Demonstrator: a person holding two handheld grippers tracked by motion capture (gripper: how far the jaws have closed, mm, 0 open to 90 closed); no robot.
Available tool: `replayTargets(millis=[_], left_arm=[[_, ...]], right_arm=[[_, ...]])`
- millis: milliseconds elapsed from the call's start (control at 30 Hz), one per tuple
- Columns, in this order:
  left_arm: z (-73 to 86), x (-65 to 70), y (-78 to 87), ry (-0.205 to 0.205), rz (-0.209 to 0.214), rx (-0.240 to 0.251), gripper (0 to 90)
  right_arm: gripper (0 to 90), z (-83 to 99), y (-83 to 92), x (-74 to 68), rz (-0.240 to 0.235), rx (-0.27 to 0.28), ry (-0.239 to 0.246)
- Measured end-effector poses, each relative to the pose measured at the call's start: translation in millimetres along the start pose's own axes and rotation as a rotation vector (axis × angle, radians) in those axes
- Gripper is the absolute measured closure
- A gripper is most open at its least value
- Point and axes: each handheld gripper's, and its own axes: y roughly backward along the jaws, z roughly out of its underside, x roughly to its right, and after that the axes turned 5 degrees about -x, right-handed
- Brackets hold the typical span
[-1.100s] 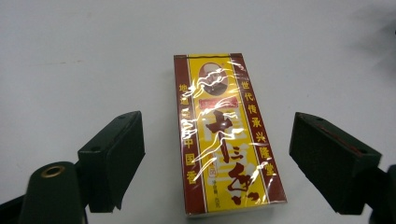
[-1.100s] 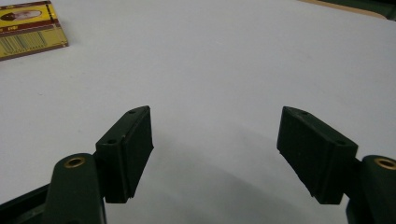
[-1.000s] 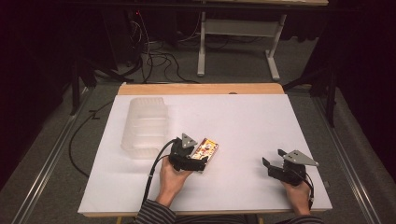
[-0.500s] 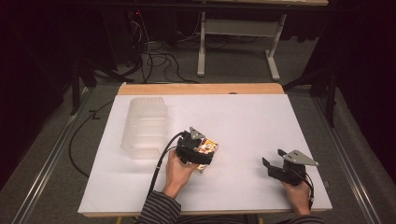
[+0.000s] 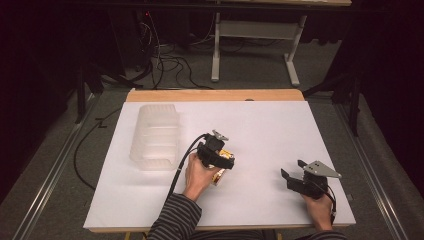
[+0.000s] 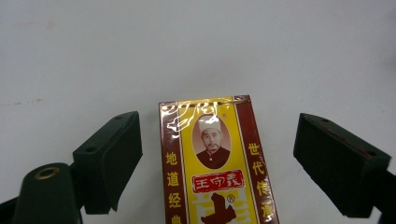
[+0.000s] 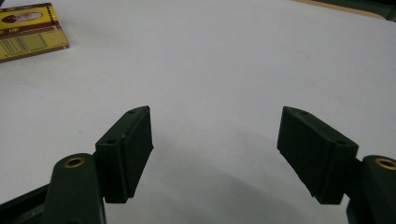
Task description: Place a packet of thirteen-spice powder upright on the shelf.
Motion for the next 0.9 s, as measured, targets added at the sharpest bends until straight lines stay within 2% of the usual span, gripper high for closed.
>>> replayTargets(millis=[67, 300, 400, 500, 600, 733, 833, 900], left_arm=[[-2.3, -0.4, -4.5, 0.003, -0.003, -0.023, 15.3], [-10.7, 2.8, -14.3, -0.012, -0.015, -0.043, 15.4], [-10.6, 1.6, -19.2, -0.001, -0.015, -0.057, 15.4], [-10.6, -1.6, -24.8, -0.008, -0.026, -0.075, 15.7], [-10.3, -5.4, -30.8, -0.002, -0.017, -0.098, 15.8], [-10.0, -2.5, -35.2, -0.012, -0.019, -0.111, 16.6], [-10.1, -0.6, -36.0, -0.020, -0.033, -0.112, 17.2], [-9.9, 0.4, -36.0, -0.031, -0.059, -0.110, 18.4]], right_arm=[[26.9, 0.1, 0.0, 0.0, -0.002, 0.001, -0.005], [26.9, 0.1, 0.0, 0.1, -0.001, 0.002, -0.001], [26.9, 0.1, 0.2, -0.1, -0.002, 0.000, -0.006], [26.9, 0.1, 0.0, 0.0, -0.002, 0.001, -0.004], [26.9, -0.1, -0.1, -0.2, 0.004, -0.003, 0.001], [26.9, 0.0, -0.2, 0.2, 0.000, 0.001, -0.002], [26.9, 0.1, 0.4, 0.2, 0.002, -0.001, -0.011], [26.9, -0.1, -0.1, 0.1, 0.004, -0.002, -0.005]])
